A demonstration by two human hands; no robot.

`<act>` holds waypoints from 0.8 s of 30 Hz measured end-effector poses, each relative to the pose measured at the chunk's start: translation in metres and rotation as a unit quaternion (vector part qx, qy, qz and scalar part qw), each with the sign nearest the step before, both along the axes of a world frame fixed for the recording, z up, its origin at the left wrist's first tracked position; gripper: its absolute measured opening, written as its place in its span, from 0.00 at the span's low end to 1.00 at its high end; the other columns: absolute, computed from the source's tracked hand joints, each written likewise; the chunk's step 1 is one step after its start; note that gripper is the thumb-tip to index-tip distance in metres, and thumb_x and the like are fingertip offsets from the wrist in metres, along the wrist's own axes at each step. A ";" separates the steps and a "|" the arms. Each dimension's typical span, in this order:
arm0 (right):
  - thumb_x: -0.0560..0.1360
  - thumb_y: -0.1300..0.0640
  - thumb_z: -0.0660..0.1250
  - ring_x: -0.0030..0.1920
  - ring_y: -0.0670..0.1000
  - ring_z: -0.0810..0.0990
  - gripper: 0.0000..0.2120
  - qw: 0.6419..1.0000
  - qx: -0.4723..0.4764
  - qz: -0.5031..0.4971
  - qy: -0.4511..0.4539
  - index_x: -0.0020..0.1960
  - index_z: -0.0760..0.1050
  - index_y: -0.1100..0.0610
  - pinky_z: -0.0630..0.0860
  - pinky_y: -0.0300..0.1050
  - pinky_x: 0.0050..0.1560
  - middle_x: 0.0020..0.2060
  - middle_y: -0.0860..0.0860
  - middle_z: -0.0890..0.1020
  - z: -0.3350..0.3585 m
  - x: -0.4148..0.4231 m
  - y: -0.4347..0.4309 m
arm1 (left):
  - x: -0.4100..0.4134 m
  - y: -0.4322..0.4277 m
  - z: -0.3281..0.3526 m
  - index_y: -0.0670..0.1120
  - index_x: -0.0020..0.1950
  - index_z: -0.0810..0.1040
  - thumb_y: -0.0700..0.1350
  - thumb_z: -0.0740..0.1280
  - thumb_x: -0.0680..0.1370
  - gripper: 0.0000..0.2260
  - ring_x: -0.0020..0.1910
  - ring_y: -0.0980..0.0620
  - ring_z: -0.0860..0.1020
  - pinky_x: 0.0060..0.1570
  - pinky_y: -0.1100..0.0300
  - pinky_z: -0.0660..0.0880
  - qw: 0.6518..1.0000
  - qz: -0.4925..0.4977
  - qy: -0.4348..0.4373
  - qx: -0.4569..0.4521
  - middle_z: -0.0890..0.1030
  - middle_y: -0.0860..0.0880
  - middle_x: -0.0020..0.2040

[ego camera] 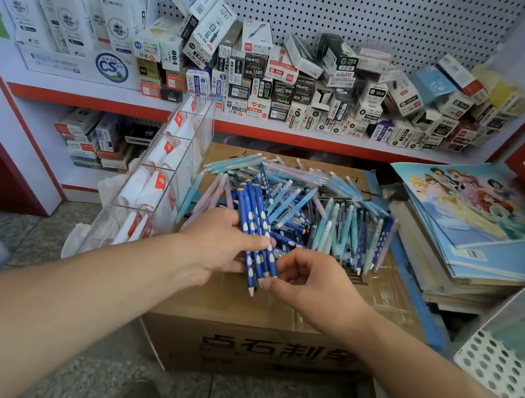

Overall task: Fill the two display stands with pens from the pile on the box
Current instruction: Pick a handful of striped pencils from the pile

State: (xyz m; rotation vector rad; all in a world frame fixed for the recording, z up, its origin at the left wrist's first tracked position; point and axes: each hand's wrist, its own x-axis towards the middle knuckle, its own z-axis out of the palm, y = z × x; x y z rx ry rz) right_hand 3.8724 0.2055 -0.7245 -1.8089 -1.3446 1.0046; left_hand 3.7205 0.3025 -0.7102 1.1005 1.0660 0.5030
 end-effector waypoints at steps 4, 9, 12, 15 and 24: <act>0.81 0.48 0.68 0.34 0.45 0.79 0.12 0.997 -0.044 -0.043 0.044 0.47 0.83 0.56 0.75 0.36 0.35 0.39 0.51 0.86 0.010 0.010 0.010 | -0.008 0.005 -0.005 0.41 0.56 0.81 0.34 0.74 0.76 0.10 0.46 0.48 0.87 0.39 0.55 0.83 0.999 0.006 0.032 -0.007 0.88 0.44 0.49; 0.82 0.57 0.67 0.34 0.47 0.81 0.07 0.991 -0.023 -0.124 -0.036 0.47 0.81 0.55 0.79 0.41 0.35 0.39 0.51 0.86 0.002 0.027 0.036 | -0.014 0.009 -0.008 0.41 0.57 0.81 0.34 0.74 0.76 0.10 0.51 0.47 0.86 0.42 0.54 0.84 0.999 -0.001 0.054 -0.006 0.87 0.43 0.53; 0.80 0.57 0.69 0.40 0.53 0.84 0.04 0.990 -0.010 -0.114 -0.077 0.47 0.80 0.53 0.83 0.47 0.41 0.40 0.53 0.86 -0.008 0.029 0.050 | -0.017 0.009 -0.010 0.41 0.56 0.81 0.34 0.74 0.76 0.10 0.50 0.46 0.86 0.43 0.52 0.84 0.998 -0.007 0.064 -0.002 0.87 0.42 0.51; 0.80 0.54 0.70 0.39 0.51 0.82 0.05 0.988 0.008 -0.106 -0.114 0.46 0.80 0.53 0.79 0.43 0.37 0.39 0.52 0.84 -0.011 0.025 0.063 | -0.019 0.008 -0.012 0.42 0.54 0.82 0.35 0.75 0.75 0.09 0.49 0.47 0.87 0.47 0.49 0.85 0.997 -0.008 0.070 0.001 0.88 0.43 0.49; 0.75 0.43 0.74 0.37 0.49 0.81 0.15 0.979 0.026 -0.109 -0.170 0.46 0.77 0.54 0.76 0.43 0.34 0.37 0.50 0.82 -0.007 0.004 0.087 | -0.019 0.007 -0.016 0.43 0.55 0.81 0.36 0.75 0.75 0.10 0.47 0.49 0.87 0.46 0.50 0.85 0.997 -0.013 0.075 0.006 0.87 0.44 0.49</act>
